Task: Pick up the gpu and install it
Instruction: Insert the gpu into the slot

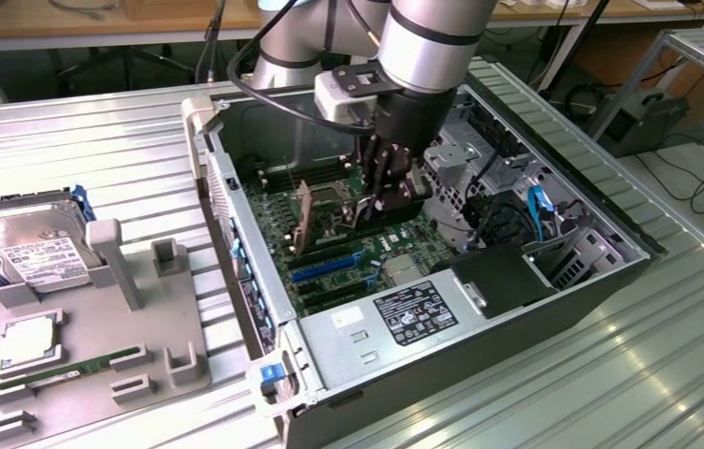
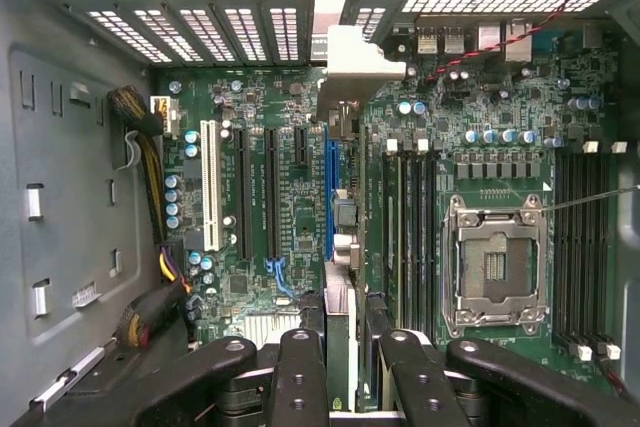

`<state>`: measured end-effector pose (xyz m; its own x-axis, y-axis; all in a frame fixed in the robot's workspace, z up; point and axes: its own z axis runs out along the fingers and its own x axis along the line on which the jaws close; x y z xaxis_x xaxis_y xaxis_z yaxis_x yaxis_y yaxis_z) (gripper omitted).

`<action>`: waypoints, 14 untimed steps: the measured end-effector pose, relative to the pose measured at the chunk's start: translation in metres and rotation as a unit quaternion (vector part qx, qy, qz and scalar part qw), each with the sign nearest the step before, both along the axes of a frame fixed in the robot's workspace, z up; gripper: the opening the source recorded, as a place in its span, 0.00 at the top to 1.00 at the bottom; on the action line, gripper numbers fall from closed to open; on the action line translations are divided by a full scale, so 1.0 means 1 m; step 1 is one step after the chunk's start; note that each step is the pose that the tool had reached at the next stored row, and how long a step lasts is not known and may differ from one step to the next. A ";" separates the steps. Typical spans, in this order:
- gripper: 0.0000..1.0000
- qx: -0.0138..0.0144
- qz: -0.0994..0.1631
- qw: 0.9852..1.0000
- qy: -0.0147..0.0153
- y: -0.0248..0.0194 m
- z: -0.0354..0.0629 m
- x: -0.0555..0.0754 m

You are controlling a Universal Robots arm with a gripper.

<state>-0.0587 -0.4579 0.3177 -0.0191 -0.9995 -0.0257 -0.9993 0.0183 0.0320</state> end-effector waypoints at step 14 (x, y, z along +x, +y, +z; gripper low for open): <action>0.74 0.000 0.000 1.000 0.000 -0.0001 -0.0136 -0.001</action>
<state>-0.0602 -0.4580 0.3040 -0.0192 -0.9995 -0.0256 -0.9993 0.0184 0.0320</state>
